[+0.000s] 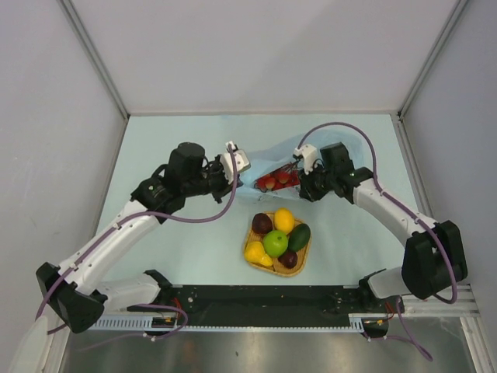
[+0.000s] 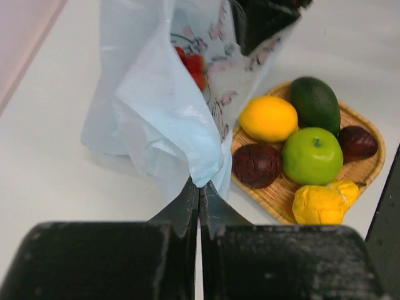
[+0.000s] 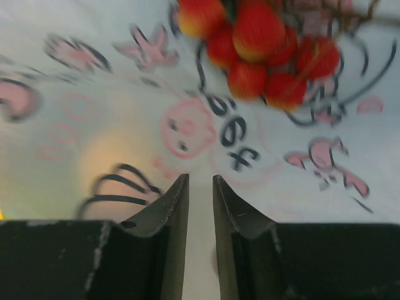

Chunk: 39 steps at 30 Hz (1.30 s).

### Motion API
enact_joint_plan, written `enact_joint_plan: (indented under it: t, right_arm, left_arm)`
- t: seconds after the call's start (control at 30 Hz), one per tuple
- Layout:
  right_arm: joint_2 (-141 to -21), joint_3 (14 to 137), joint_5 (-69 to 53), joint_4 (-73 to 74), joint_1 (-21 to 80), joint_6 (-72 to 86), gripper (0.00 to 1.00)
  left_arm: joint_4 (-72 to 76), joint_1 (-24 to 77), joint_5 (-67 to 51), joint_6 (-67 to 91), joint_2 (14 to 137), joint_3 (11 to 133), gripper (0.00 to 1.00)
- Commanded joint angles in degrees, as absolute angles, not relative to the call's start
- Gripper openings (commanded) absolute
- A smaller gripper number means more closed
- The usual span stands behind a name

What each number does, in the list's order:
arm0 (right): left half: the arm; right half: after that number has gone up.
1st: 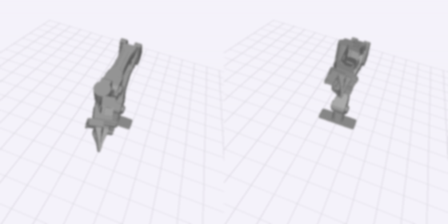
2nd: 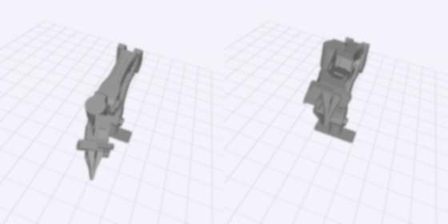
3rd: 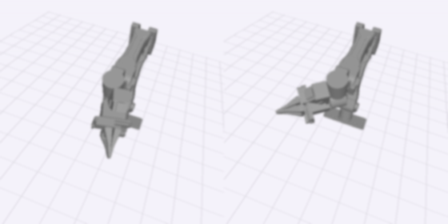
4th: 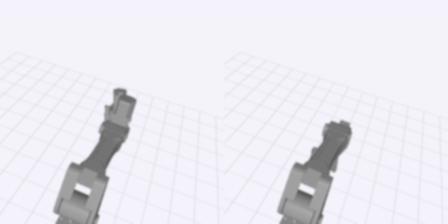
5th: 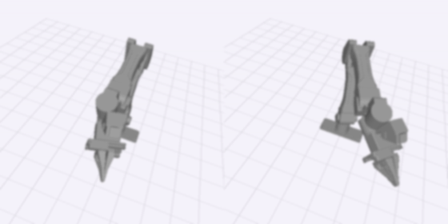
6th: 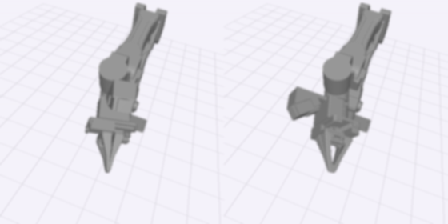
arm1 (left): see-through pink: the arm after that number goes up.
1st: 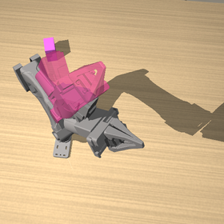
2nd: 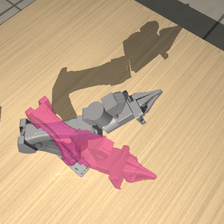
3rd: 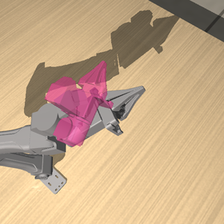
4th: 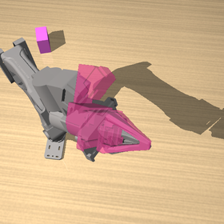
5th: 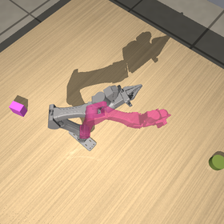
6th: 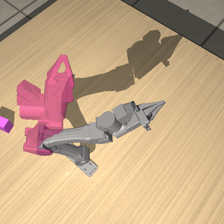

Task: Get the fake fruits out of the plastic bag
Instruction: Take out the fake fruit from the plastic bag.

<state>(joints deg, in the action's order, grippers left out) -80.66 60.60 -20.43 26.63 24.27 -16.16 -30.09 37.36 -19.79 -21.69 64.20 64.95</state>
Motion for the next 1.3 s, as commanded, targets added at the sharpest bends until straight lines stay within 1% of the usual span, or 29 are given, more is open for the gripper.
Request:
enact_joint_plan:
  t: [0.0, 0.03, 0.07, 0.13, 0.17, 0.27, 0.47, 0.7, 1.03, 1.17, 1.27]
  right_arm:
    - [-76.0, 56.3, -15.2, 19.6, 20.8, -9.4, 0.29]
    - [-76.0, 56.3, -17.3, 18.6, 19.6, -5.7, 0.34]
    - [-76.2, 56.4, -18.5, 17.0, 15.9, -3.3, 0.39]
    - [-77.2, 56.4, -23.2, 11.6, 12.4, 1.6, 0.43]
    - [-78.9, 56.5, -24.7, 9.7, 9.9, 6.5, 0.43]
    - [-83.0, 56.6, -27.6, 3.7, 7.7, 14.5, 0.42]
    - [-87.4, 57.4, -29.0, -3.3, 7.4, 16.8, 0.41]
    - [-93.3, 58.9, -29.4, -10.8, 6.8, 19.6, 0.46]
    - [-103.7, 64.5, -28.4, -11.8, 6.5, 22.8, 0.51]
    - [-106.4, 66.0, -29.4, -11.3, 6.6, 23.7, 0.51]
    - [-107.3, 66.4, -30.2, -11.9, 6.6, 24.3, 0.49]
  left_arm:
    - [-25.8, 36.7, -21.2, -18.5, 64.9, 68.6, 0.0]
    - [-25.6, 36.7, -21.6, -18.2, 65.3, 68.6, 0.0]
    - [-25.2, 36.7, -22.1, -17.2, 65.6, 68.6, 0.0]
    - [-23.1, 36.7, -23.3, -15.0, 67.4, 69.4, 0.0]
    - [-22.9, 36.7, -24.4, -13.1, 68.4, 70.3, 0.0]
    - [-23.4, 36.8, -27.2, -11.4, 72.9, 74.2, 0.0]
    - [-22.6, 36.8, -27.0, -10.8, 74.4, 75.4, 0.0]
    - [-24.6, 36.9, -25.5, -12.6, 75.2, 76.9, 0.0]
    - [-25.4, 37.2, -24.9, -13.7, 77.3, 78.5, 0.0]
    - [-25.5, 37.2, -24.3, -14.3, 77.6, 78.8, 0.0]
    - [-25.3, 37.3, -23.8, -14.5, 77.9, 78.8, 0.0]
